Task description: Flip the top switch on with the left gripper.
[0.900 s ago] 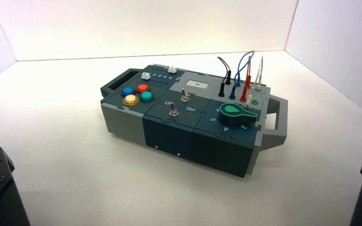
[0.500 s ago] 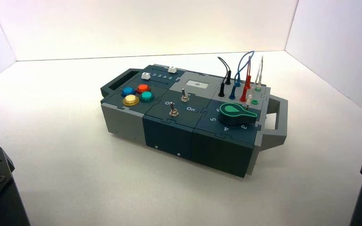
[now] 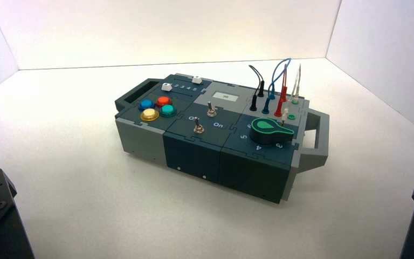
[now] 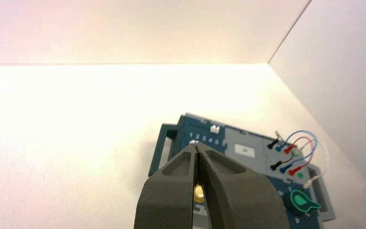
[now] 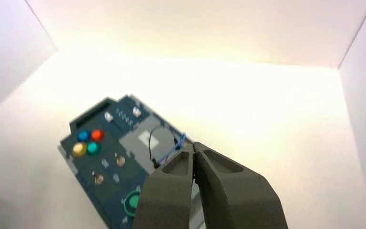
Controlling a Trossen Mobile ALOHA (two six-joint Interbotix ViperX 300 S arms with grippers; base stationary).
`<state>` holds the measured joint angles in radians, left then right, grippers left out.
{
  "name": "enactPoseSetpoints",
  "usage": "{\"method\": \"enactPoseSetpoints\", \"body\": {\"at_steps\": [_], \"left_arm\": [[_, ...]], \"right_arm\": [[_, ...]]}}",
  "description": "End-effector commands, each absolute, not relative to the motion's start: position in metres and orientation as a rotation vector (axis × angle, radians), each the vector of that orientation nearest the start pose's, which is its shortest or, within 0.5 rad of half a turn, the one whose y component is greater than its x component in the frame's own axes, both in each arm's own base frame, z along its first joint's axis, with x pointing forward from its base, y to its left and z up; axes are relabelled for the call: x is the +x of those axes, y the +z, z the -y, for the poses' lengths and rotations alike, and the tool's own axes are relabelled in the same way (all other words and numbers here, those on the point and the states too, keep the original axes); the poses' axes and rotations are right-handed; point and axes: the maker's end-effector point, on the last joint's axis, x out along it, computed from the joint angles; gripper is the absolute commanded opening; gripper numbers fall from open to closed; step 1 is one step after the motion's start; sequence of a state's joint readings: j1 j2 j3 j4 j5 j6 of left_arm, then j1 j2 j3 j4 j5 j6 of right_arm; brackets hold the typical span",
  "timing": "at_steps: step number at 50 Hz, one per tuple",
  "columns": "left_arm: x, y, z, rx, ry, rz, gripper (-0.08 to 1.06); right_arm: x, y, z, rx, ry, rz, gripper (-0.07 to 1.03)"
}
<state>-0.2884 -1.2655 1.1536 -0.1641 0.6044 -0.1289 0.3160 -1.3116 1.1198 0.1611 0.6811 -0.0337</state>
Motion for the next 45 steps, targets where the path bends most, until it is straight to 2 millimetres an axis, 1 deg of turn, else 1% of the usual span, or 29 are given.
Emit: {"method": "enactPoseSetpoints", "body": {"at_steps": [1, 5, 12, 18, 19, 26, 30, 33, 38, 42, 45], "left_arm": [[0.193, 0.238, 0.075, -0.199, -0.308, -0.549, -0.03], [0.203, 0.238, 0.079, -0.184, -0.311, -0.575, -0.03], [0.217, 0.239, 0.092, -0.164, -0.340, -0.605, -0.03], [0.226, 0.236, 0.108, -0.145, -0.382, -0.634, -0.03], [0.227, 0.235, 0.114, -0.138, -0.396, -0.646, -0.03], [0.235, 0.222, 0.134, -0.108, -0.438, -0.705, -0.03], [0.239, 0.216, 0.143, -0.091, -0.455, -0.735, -0.03], [0.242, 0.214, 0.150, -0.082, -0.469, -0.746, -0.03], [0.243, 0.213, 0.159, -0.071, -0.491, -0.759, -0.03], [0.246, 0.215, 0.164, -0.069, -0.499, -0.761, -0.03], [0.247, 0.217, 0.166, -0.069, -0.502, -0.758, -0.03]], "right_arm": [[0.174, 0.236, -0.084, 0.089, 0.407, -0.567, -0.02], [0.183, 0.220, -0.092, 0.137, 0.413, -0.650, -0.02], [0.194, 0.195, -0.099, 0.163, 0.399, -0.777, -0.02], [0.202, 0.186, -0.103, 0.196, 0.386, -0.814, -0.02], [0.204, 0.186, -0.104, 0.207, 0.385, -0.813, -0.02], [0.213, 0.180, -0.107, 0.262, 0.365, -0.809, -0.02], [0.217, 0.168, -0.107, 0.287, 0.343, -0.824, -0.02], [0.219, 0.158, -0.106, 0.300, 0.324, -0.841, -0.02], [0.220, 0.128, -0.103, 0.306, 0.278, -0.911, -0.02], [0.220, 0.106, -0.102, 0.299, 0.246, -0.978, -0.02], [0.222, 0.095, -0.101, 0.291, 0.228, -1.013, -0.02]]}}
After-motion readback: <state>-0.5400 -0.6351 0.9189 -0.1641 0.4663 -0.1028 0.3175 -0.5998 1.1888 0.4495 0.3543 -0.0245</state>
